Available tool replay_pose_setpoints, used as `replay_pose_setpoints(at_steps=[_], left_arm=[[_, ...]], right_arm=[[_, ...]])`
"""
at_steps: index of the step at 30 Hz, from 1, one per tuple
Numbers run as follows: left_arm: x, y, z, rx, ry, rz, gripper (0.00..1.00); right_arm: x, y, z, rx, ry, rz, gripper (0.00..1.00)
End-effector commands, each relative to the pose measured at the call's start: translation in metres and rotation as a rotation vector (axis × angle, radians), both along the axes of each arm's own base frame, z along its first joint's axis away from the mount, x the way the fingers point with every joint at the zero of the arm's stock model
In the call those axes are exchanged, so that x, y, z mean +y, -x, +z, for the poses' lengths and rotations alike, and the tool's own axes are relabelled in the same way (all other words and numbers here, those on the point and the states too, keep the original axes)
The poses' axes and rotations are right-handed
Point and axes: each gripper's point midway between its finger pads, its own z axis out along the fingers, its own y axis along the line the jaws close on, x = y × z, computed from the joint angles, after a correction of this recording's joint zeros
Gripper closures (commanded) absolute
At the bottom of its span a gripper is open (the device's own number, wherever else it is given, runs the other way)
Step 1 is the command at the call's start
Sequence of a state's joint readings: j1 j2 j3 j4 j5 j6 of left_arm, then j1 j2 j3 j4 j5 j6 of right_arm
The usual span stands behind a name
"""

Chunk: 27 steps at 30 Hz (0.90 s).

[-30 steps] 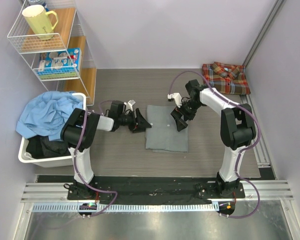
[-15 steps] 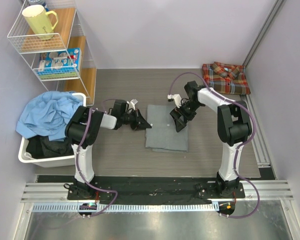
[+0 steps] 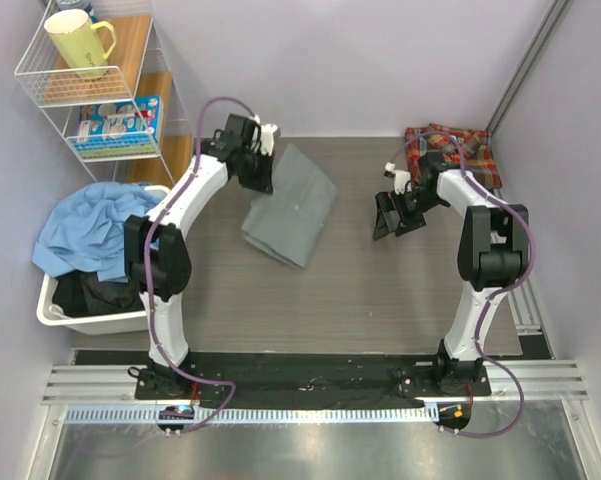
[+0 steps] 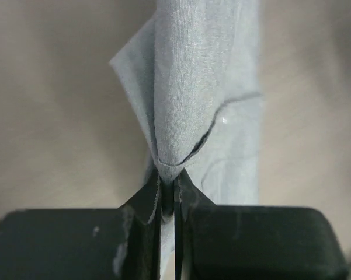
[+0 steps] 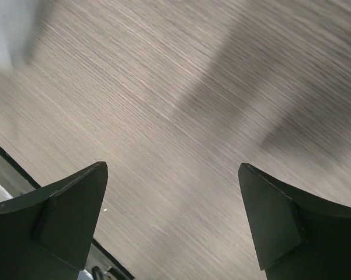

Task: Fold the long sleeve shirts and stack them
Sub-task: Fold the shirt

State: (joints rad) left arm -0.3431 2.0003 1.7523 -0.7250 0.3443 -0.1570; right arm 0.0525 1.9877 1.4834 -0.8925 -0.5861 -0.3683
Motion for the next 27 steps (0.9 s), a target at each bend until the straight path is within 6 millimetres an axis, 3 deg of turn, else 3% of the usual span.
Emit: replay_pose_setpoints(at_steps=[1, 3, 5, 7, 8, 10, 11, 13, 14, 15, 17, 18, 19, 20, 23, 25, 27], left_arm=[[0.051, -0.017, 0.115, -0.391, -0.512, -0.159, 1.00], [0.048, -0.021, 0.141, -0.494, -0.670, -0.186, 1.00], [0.045, -0.025, 0.147, -0.564, -0.816, -0.269, 1.00], [0.027, -0.026, 0.154, -0.668, -0.932, -0.351, 1.00], [0.026, -0.020, 0.115, -0.624, -1.008, -0.437, 1.00], [0.006, -0.017, 0.098, -0.699, -1.121, -0.549, 1.00], [-0.008, -0.005, 0.068, -0.672, -1.146, -0.627, 1.00], [-0.026, 0.012, 0.034, -0.624, -1.149, -0.724, 1.00], [-0.044, 0.030, 0.001, -0.577, -1.137, -0.776, 1.00], [-0.053, 0.042, -0.015, -0.548, -1.126, -0.796, 1.00], [-0.076, 0.087, -0.065, -0.423, -1.078, -0.840, 1.00], [-0.085, 0.103, -0.078, -0.381, -1.043, -0.847, 1.00], [-0.088, 0.120, -0.089, -0.322, -1.011, -0.864, 1.00], [-0.105, 0.147, -0.101, -0.254, -0.899, -0.859, 0.98], [-0.132, 0.174, -0.107, -0.174, -0.753, -0.855, 0.91], [-0.153, 0.178, -0.097, -0.150, -0.657, -0.808, 0.85], [-0.172, 0.195, -0.087, -0.091, -0.537, -0.836, 0.61]], right_arm=[[0.000, -0.004, 0.034, -0.046, -0.082, -0.095, 0.00], [-0.001, -0.002, 0.034, -0.041, -0.088, -0.104, 0.00], [-0.001, -0.001, 0.035, -0.044, -0.088, -0.103, 0.00], [-0.011, -0.003, 0.035, -0.045, -0.086, -0.130, 0.00], [-0.011, -0.003, 0.034, -0.041, -0.089, -0.132, 0.00], [-0.014, -0.003, 0.033, -0.032, -0.099, -0.148, 0.00], [-0.015, -0.002, 0.033, -0.026, -0.104, -0.157, 0.00], [-0.020, 0.000, 0.030, -0.008, -0.119, -0.177, 0.00], [-0.021, 0.002, 0.028, 0.004, -0.122, -0.184, 0.00], [-0.023, 0.004, 0.026, 0.013, -0.124, -0.195, 0.00], [-0.032, 0.007, 0.023, 0.032, -0.132, -0.224, 0.00], [-0.035, 0.009, 0.022, 0.038, -0.132, -0.232, 0.00], [-0.041, 0.010, 0.022, 0.043, -0.135, -0.250, 0.00], [-0.042, 0.013, 0.021, 0.056, -0.141, -0.258, 0.00], [-0.050, 0.017, 0.021, 0.075, -0.156, -0.286, 0.00], [-0.051, 0.020, 0.022, 0.079, -0.159, -0.296, 0.00], [-0.054, 0.020, 0.022, 0.079, -0.159, -0.304, 0.00]])
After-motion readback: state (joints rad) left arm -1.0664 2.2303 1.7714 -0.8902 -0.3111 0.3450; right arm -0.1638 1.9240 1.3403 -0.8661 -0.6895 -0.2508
